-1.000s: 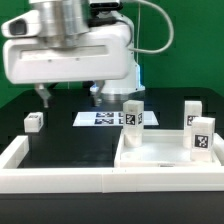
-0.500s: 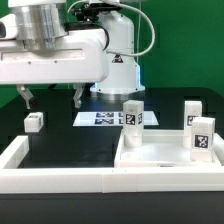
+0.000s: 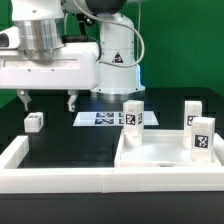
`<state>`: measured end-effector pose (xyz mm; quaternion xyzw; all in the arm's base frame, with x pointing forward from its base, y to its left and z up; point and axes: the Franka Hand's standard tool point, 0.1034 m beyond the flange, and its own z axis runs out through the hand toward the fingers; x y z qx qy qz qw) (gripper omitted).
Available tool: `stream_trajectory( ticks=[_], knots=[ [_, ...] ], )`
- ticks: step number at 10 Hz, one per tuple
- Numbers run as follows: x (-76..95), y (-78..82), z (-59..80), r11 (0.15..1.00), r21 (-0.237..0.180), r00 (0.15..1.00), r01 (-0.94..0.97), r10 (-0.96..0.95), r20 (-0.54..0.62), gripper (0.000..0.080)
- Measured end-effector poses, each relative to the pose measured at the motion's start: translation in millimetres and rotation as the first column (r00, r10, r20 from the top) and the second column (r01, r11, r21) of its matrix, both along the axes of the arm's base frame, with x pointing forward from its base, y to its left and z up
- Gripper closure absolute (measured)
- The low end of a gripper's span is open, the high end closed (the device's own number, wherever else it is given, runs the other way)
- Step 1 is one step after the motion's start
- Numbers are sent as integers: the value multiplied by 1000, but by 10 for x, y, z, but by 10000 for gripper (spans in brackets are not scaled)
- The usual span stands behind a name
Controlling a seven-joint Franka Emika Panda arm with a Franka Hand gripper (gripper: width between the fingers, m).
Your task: Assemble square table
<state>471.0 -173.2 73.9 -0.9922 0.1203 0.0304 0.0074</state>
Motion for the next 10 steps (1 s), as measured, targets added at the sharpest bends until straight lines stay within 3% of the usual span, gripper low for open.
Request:
stream_trajectory(
  ticks=[1, 3, 7, 10],
  knots=[
    [-22, -130, 36, 1000, -7, 1000, -5, 5, 5, 151],
    [-281, -336, -26, 998, -8, 998, -65, 65, -1, 151],
    [-477, -322, -84, 998, 1, 998, -59, 59, -18, 151],
    [-635, -343, -224, 942, -45, 943, -332, 331, -30, 151]
  ],
)
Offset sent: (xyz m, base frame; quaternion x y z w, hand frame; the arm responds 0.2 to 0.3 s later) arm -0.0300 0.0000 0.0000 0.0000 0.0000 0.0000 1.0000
